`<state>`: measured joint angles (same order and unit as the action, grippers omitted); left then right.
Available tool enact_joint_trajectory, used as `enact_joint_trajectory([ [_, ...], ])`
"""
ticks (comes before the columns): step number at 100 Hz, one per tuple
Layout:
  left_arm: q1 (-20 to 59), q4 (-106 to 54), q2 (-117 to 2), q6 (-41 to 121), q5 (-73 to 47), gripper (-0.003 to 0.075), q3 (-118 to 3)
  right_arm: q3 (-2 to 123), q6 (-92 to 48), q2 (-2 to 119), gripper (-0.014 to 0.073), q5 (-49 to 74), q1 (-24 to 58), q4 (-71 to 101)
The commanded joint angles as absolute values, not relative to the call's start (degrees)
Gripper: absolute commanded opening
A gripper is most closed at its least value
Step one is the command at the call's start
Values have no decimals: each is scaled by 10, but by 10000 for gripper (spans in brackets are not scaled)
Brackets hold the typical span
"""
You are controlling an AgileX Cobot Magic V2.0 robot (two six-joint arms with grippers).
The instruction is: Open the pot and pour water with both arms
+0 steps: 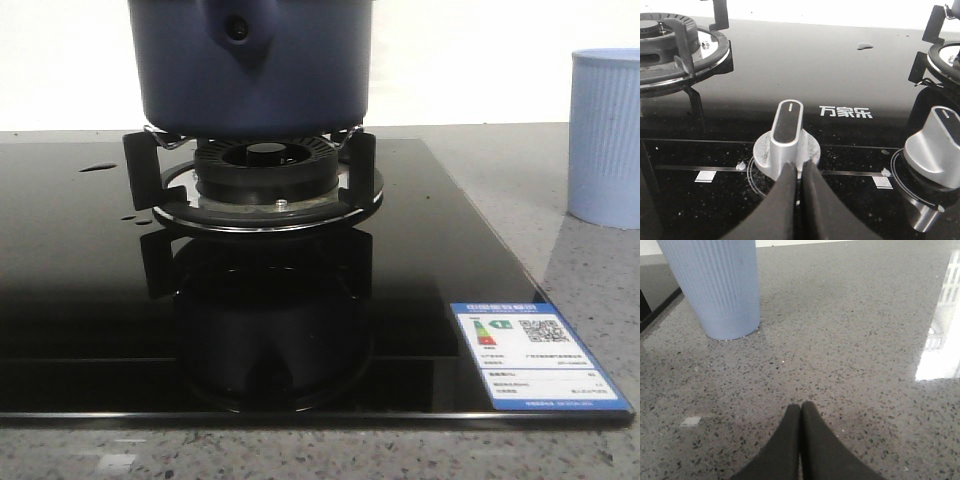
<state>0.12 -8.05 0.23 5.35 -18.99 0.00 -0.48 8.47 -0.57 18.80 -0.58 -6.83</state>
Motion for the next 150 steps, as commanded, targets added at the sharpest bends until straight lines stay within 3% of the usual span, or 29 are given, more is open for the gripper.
enact_joint_trajectory([
  [1,0,-87,17,48,-166,-19,20,-21,79,-15,-67,177,-5,-69],
  [22,0,-87,17,48,-164,-19,20,-21,79,-15,-67,124,-5,-87],
  [34,0,-101,17,48,-112,-19,20,-21,81,-15,-67,41,-5,11],
  [59,0,-562,17,48,102,-19,19,-21,84,-15,-67,-21,-5,174],
  [77,0,-834,17,47,132,-19,13,3,84,-15,-67,-12,-5,248],
  [94,0,-848,17,47,137,-19,14,59,84,-12,-67,47,-5,248],
  [130,0,-848,17,47,157,-19,14,126,84,42,-67,58,-5,246],
  [150,0,-766,17,48,45,-19,-11,184,66,78,-67,126,-4,246],
])
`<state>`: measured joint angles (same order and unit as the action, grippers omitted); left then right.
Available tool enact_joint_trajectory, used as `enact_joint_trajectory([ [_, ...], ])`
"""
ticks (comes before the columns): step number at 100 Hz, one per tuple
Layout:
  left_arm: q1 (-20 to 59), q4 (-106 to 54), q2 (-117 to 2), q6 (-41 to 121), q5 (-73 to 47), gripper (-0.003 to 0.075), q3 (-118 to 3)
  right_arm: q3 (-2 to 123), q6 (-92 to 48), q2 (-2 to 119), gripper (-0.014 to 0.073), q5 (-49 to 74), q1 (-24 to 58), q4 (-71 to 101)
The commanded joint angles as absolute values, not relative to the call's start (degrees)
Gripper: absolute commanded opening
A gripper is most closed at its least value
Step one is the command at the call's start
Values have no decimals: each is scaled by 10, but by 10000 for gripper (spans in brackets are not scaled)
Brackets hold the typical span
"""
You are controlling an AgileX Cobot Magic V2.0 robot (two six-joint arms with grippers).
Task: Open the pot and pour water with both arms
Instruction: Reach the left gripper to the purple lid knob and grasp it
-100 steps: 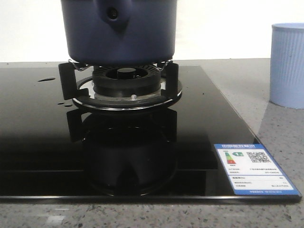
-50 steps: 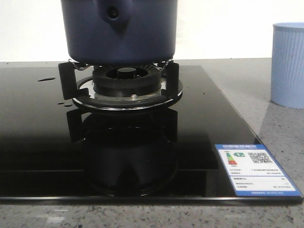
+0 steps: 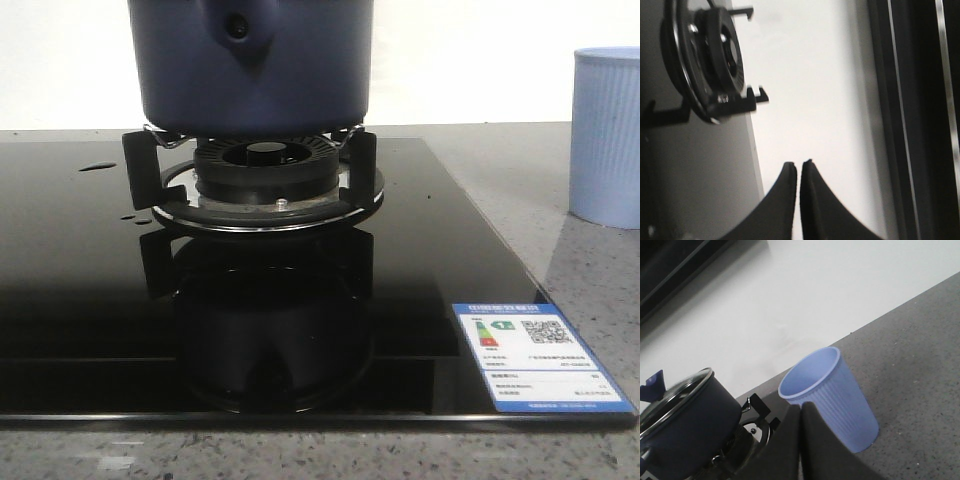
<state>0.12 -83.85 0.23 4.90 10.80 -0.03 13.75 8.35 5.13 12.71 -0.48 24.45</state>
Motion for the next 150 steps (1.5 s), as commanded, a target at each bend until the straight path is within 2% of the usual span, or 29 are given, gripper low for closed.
enact_joint_trajectory([
  [1,0,-757,17,48,40,-19,-13,191,60,83,-67,136,-4,246],
  [10,0,-648,9,48,-24,-19,-50,244,19,124,-67,216,1,246],
  [26,0,-548,-44,96,-143,-19,-121,349,-11,227,-67,391,3,242],
  [39,0,-548,-115,182,-238,-18,-177,434,-11,329,-67,539,3,242],
  [52,0,-590,-195,283,-340,-17,-234,481,-19,392,-67,626,3,256],
  [80,0,-891,-347,633,-549,-17,-334,490,-204,410,-67,611,3,423],
  [97,7,-895,-412,757,-560,-17,-401,490,-356,409,-67,578,3,470],
  [114,61,-885,-471,875,-564,-13,-465,490,-516,396,-67,560,3,548],
  [121,81,-860,-497,883,-564,41,-492,490,-561,384,-67,538,3,566],
  [136,106,-836,-556,883,-549,296,-539,490,-577,365,-67,503,3,568],
  [142,117,-836,-573,883,-531,375,-554,490,-577,363,-56,504,3,568],
  [150,131,-827,-598,883,-504,458,-570,490,-577,363,29,506,3,568],
])
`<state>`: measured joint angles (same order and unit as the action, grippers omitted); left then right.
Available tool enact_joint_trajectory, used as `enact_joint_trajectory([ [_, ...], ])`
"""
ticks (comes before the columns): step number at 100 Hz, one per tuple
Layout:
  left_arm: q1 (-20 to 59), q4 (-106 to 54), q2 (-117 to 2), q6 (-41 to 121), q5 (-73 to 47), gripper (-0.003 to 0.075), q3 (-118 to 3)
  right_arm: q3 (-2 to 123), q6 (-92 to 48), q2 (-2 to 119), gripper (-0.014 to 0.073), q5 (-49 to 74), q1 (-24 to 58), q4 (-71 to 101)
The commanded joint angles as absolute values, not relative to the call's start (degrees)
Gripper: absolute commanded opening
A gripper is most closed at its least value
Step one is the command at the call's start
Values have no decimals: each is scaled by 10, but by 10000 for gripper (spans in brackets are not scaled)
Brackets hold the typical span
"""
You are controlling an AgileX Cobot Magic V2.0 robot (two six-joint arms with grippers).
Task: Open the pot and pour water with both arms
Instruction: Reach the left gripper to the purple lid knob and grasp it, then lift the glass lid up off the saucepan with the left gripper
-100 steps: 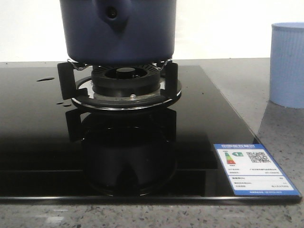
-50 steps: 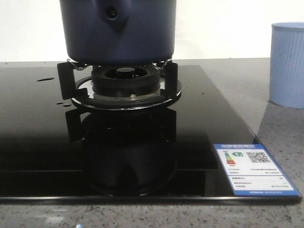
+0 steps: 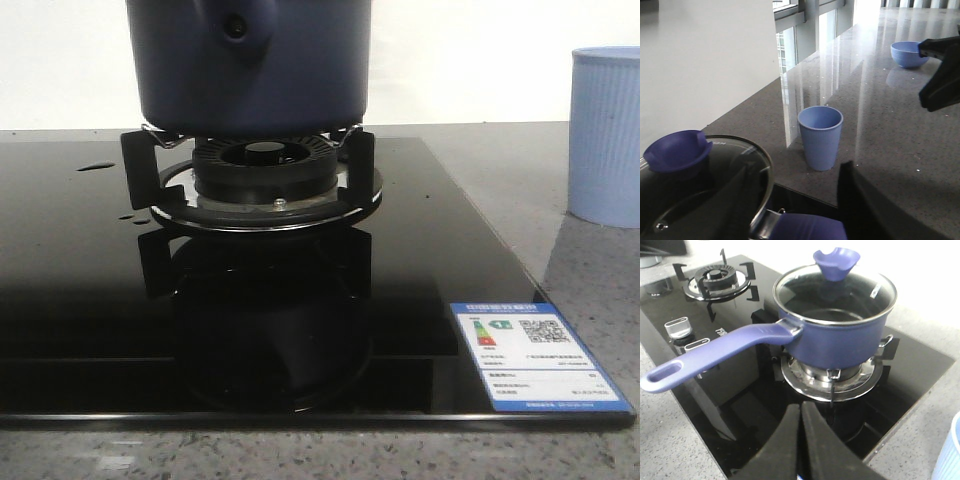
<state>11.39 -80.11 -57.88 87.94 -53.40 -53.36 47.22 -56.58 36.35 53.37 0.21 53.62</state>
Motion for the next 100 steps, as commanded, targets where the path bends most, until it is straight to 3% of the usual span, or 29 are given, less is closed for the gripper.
enact_joint_trajectory([
  [1,132,-826,-600,883,-502,463,-571,490,-577,363,41,506,3,568],
  [6,140,-815,-613,885,-489,490,-581,490,-577,363,141,506,3,568],
  [18,148,-823,-642,925,-479,517,-592,490,-577,363,470,504,3,568],
  [25,148,-837,-656,953,-471,521,-595,490,-577,363,605,504,3,568],
  [30,148,-850,-666,972,-470,526,-596,490,-577,363,654,506,3,568],
  [49,148,-878,-709,998,-453,572,-616,490,-577,362,665,510,3,568],
  [100,148,-957,-841,1003,-466,572,-676,490,-577,358,665,510,3,568],
])
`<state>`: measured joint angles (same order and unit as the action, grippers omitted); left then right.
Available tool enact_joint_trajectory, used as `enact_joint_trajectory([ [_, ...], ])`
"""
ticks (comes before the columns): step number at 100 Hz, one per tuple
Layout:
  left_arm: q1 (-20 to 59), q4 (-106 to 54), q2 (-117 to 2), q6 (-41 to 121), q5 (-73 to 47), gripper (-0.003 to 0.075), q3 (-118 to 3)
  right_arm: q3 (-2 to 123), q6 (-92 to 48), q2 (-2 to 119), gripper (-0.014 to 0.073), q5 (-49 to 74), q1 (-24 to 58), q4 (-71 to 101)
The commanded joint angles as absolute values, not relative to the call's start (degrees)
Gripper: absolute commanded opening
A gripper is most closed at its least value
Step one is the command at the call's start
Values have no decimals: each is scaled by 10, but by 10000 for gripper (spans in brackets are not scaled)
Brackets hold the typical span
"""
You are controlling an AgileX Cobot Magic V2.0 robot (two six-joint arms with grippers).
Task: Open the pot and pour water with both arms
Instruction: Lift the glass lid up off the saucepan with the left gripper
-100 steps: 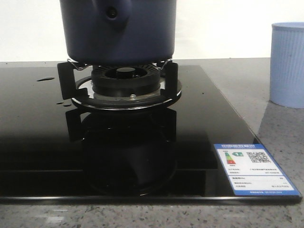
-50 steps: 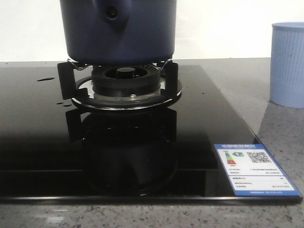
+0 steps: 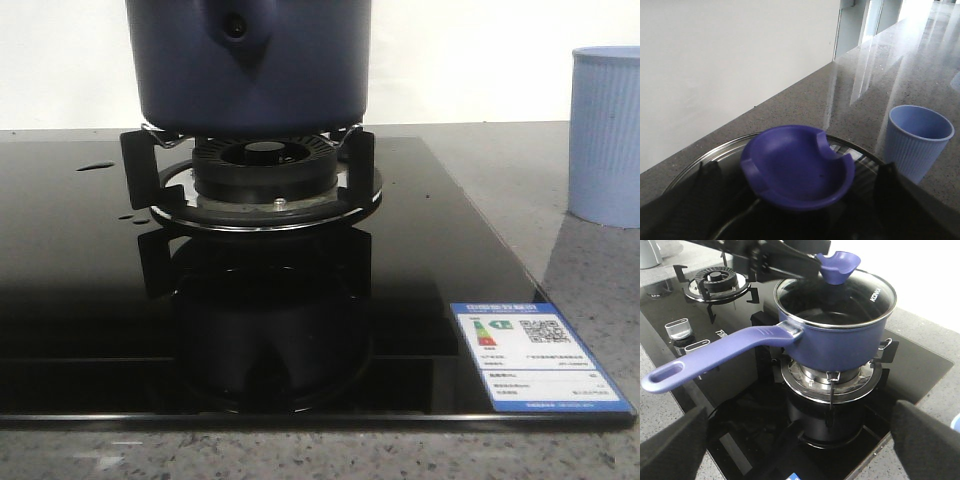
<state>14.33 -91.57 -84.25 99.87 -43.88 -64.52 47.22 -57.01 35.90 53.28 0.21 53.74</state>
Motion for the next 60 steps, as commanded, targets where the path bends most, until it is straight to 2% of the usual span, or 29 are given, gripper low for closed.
enact_joint_trajectory([
  [1,148,-957,-842,1003,-466,572,-678,490,-577,358,665,510,3,568],
  [37,149,-956,-886,1015,-531,554,-706,490,-577,358,665,510,3,568],
  [60,149,-959,-886,1015,-531,430,-707,490,-577,358,665,502,3,568],
])
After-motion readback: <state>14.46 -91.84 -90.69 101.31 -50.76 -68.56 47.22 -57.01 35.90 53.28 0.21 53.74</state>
